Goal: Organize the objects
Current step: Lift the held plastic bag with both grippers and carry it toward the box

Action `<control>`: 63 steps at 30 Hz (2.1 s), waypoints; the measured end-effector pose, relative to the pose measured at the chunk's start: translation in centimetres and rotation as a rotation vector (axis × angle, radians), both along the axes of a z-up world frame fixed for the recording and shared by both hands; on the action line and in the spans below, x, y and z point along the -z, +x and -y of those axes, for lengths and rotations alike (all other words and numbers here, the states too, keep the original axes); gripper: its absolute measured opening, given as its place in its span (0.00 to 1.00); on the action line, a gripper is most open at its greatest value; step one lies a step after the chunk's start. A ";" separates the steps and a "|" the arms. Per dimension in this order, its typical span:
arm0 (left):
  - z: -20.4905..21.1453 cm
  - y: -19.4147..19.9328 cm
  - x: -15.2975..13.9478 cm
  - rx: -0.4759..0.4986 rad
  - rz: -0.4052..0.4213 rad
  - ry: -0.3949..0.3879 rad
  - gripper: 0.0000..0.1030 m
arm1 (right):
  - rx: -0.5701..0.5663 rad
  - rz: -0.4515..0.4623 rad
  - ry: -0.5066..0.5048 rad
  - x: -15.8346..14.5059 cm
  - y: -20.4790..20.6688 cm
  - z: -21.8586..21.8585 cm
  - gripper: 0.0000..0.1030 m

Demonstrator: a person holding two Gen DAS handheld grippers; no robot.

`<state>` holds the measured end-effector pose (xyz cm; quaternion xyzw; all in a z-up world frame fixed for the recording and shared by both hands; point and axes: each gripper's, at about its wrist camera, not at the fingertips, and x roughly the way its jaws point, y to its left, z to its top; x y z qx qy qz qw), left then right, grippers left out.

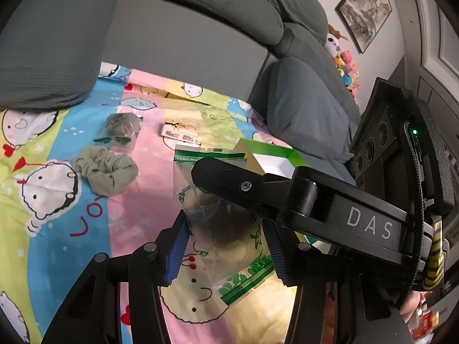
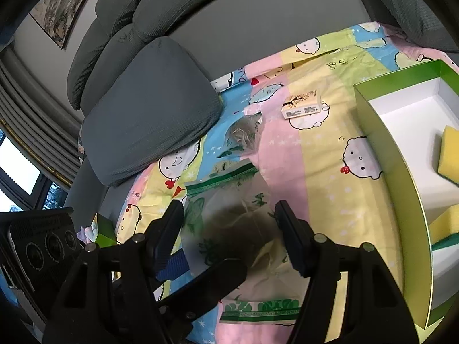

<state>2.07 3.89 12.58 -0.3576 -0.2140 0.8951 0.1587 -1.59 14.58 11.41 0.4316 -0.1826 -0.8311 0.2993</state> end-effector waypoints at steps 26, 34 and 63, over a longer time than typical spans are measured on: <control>-1.3 -0.6 -0.3 0.049 -0.022 -0.017 0.51 | 0.041 -0.043 0.039 -0.9 0.5 -0.8 0.63; -2.0 -1.5 -0.2 0.080 -0.015 -0.013 0.51 | 0.057 -0.037 0.050 -0.7 -0.1 -1.8 0.63; -4.7 -3.8 -0.7 0.133 -0.009 -0.022 0.51 | 0.104 -0.021 0.065 -0.9 -2.0 -4.8 0.64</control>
